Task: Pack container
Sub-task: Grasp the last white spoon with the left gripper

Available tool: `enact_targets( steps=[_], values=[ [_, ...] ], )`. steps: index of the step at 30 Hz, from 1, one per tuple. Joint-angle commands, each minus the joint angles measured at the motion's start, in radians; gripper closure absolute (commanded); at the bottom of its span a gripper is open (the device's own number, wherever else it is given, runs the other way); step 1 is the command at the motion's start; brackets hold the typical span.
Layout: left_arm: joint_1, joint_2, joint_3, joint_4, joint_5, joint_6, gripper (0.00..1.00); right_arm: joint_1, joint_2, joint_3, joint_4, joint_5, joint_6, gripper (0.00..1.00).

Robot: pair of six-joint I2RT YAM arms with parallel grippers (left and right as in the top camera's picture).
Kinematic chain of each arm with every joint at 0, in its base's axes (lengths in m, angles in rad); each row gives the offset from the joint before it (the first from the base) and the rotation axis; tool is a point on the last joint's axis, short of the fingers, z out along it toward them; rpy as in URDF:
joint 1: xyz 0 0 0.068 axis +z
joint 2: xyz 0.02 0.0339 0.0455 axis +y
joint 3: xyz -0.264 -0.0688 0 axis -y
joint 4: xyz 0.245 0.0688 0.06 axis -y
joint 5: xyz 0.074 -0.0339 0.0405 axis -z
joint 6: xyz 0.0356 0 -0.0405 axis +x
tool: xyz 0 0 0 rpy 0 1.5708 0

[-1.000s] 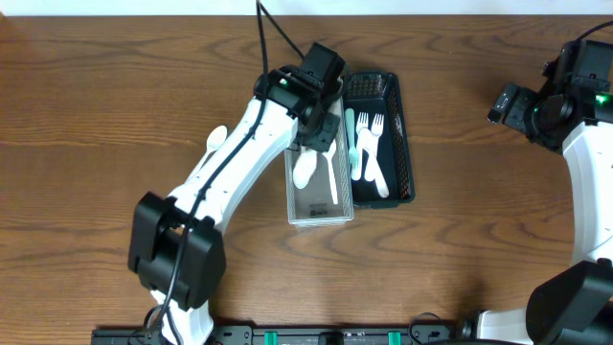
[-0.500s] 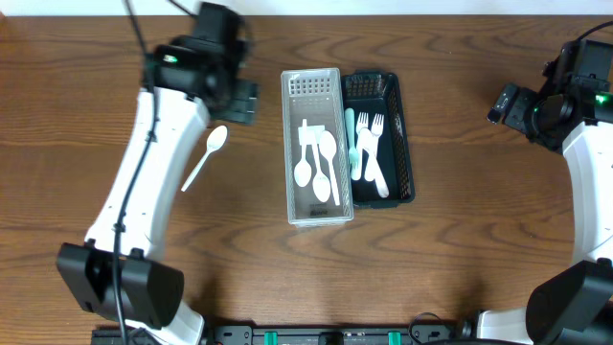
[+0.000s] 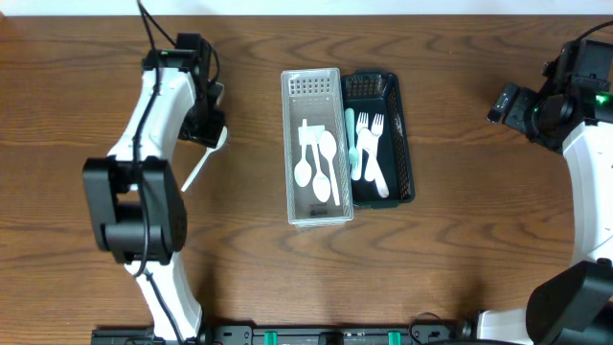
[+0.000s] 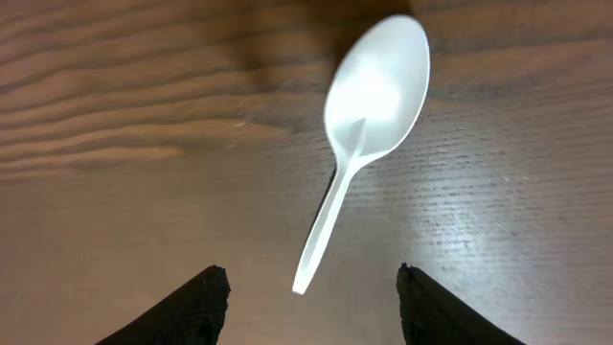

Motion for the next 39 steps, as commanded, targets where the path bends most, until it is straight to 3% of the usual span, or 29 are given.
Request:
enact_targets(
  steps=[1, 19, 32, 39],
  values=[
    [0.003, 0.039, -0.003, 0.002, -0.005, 0.037, 0.41, -0.006, 0.000, 0.000, -0.002, 0.000, 0.003, 0.01],
    [0.013, 0.153, -0.043, 0.106, -0.001, 0.063, 0.42, -0.006, 0.000, 0.000, -0.004, 0.001, 0.002, 0.01],
    [0.013, 0.153, -0.117, 0.139, 0.009, 0.072, 0.92, -0.006, 0.000, 0.000, -0.005, 0.004, 0.003, 0.01],
    [0.005, 0.087, -0.055, 0.045, 0.051, 0.007, 0.94, -0.006, 0.000, 0.000, -0.008, 0.004, 0.003, 0.01]
  ],
)
